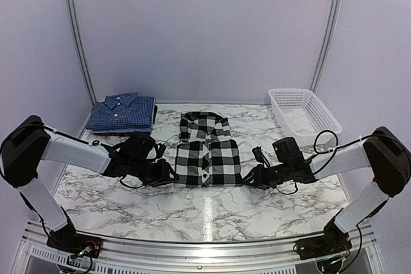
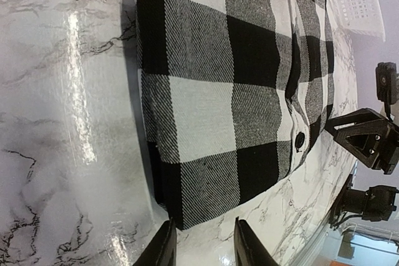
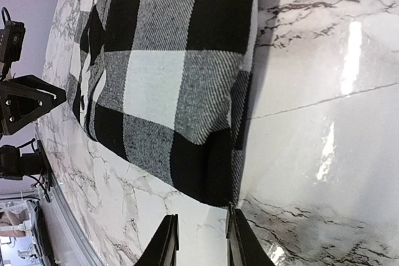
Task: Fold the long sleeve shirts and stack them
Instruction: Smooth out the 2/3-rectangle-folded shirt at the center of the board, then pick up the 2/3-rectangle-folded shirt from the center of the board, then fold the 2/3-rectangle-folded shirt at the center of the board.
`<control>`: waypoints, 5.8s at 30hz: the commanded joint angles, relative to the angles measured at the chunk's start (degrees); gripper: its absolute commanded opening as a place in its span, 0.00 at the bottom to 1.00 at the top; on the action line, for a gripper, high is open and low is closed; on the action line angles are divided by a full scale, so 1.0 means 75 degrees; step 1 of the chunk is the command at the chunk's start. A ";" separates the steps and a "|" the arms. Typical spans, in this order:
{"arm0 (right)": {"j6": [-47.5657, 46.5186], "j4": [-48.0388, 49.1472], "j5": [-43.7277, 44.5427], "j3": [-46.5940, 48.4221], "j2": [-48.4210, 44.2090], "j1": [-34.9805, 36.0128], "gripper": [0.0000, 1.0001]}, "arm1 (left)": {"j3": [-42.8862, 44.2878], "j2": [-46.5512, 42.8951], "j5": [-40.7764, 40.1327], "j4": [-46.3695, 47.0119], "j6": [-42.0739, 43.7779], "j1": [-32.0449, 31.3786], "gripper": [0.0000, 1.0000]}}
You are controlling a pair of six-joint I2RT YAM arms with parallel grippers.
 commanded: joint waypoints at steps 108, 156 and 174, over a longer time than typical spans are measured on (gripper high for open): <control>0.0354 -0.3757 0.3800 0.3723 -0.1360 0.2298 0.00 | 0.0990 -0.3148 -0.1957 -0.2812 -0.0484 -0.0584 0.00; -0.0616 -0.2396 0.2935 0.5231 0.1786 0.0044 0.38 | 0.3316 0.1271 0.0756 -0.1228 0.0588 0.1110 0.29; 0.0181 -0.0052 0.2186 0.2105 0.1082 0.1095 0.14 | 0.1829 0.1892 0.0832 -0.0685 0.0331 0.0389 0.06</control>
